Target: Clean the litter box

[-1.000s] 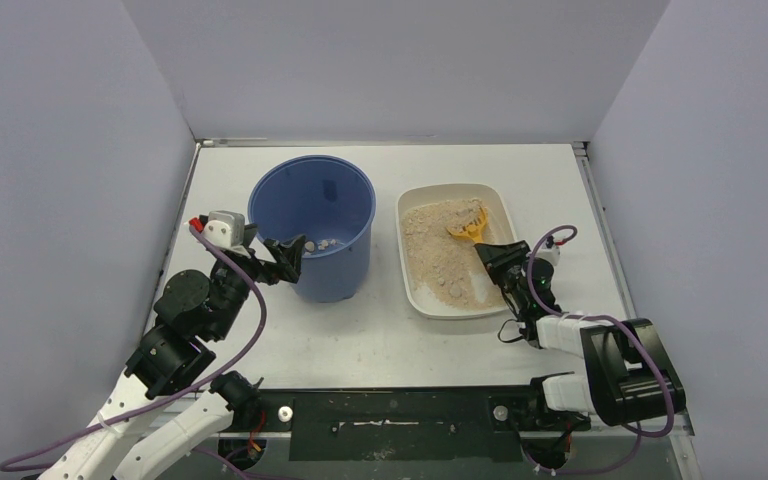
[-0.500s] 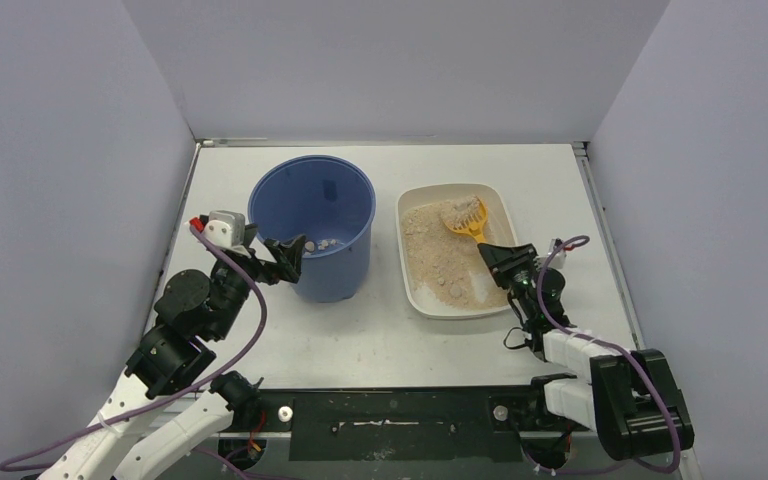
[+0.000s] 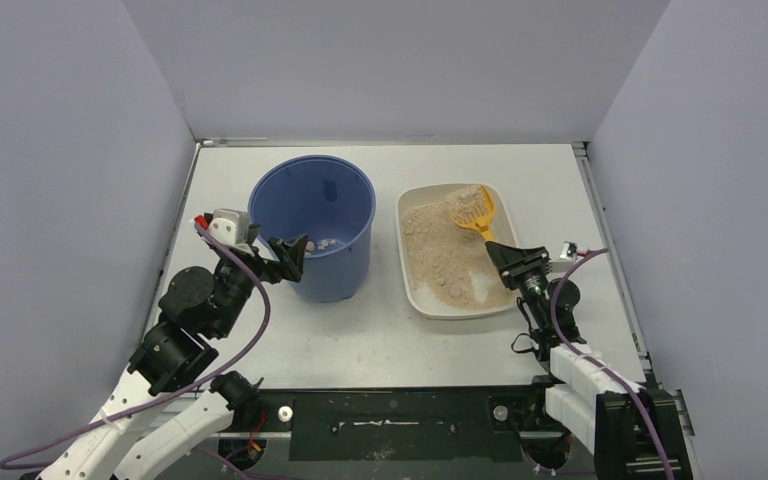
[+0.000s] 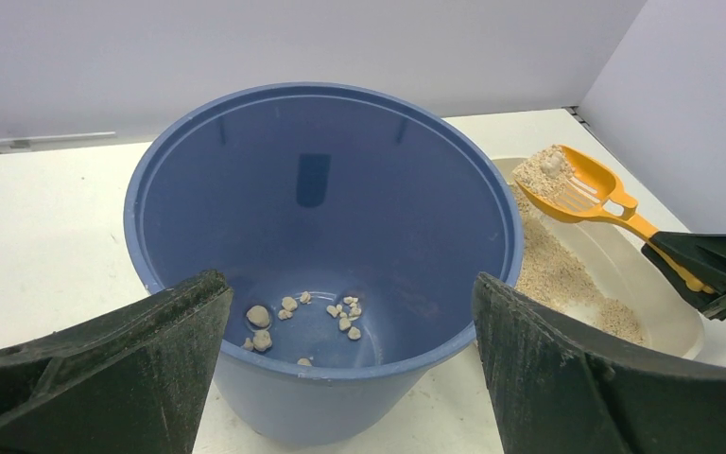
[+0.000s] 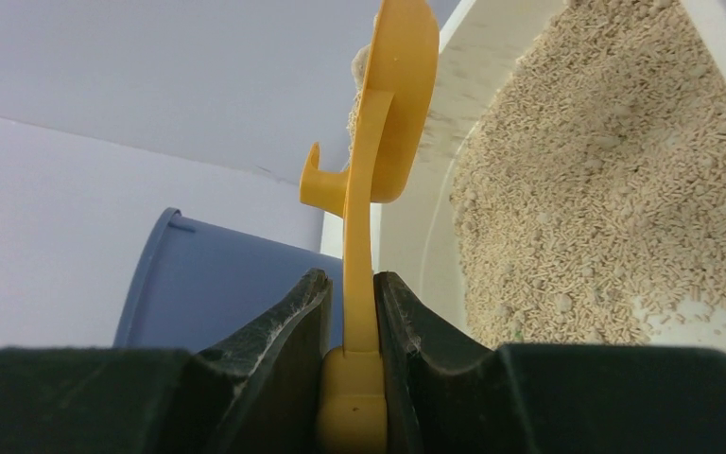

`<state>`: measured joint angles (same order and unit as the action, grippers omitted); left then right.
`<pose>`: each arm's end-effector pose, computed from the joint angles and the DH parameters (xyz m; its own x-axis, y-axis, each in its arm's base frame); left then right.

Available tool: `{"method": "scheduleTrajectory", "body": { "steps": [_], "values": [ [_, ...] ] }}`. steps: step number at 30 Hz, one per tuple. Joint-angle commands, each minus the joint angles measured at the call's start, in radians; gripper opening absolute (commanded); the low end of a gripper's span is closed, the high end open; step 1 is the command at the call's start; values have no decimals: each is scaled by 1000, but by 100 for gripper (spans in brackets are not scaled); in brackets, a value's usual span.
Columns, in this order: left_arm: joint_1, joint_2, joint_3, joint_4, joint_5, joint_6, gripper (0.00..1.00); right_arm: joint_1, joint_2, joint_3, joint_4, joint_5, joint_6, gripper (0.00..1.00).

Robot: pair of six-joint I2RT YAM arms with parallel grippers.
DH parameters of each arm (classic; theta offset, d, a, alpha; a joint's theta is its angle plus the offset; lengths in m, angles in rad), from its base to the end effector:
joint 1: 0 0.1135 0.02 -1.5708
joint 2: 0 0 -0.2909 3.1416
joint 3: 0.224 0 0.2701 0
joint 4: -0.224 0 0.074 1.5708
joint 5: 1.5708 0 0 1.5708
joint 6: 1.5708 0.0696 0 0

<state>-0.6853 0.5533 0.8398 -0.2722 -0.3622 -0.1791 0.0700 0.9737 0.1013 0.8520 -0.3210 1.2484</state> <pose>0.1296 -0.0741 0.4003 -0.0457 -0.1778 -0.9830 0.3144 0.9315 -0.1831 0.2097 0.0367 0.1881 -0.3679 0.8765 -0.3107 -0.1014 0.2943 0.9503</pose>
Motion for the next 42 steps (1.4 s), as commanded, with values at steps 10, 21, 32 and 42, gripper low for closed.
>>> {"method": "scheduleTrajectory", "body": {
  "steps": [10,21,32,42],
  "values": [
    [7,27,6,46,6,2,97,-66,-227,-2,17,-158,105,0],
    [9,34,6,45,8,0,97,-133,-255,-31,14,-171,192,0],
    [13,37,7,47,12,0,97,-85,-231,-5,20,-242,185,0],
    [18,33,9,45,21,-5,97,-148,-310,9,-184,-206,174,0]
  ]
}}
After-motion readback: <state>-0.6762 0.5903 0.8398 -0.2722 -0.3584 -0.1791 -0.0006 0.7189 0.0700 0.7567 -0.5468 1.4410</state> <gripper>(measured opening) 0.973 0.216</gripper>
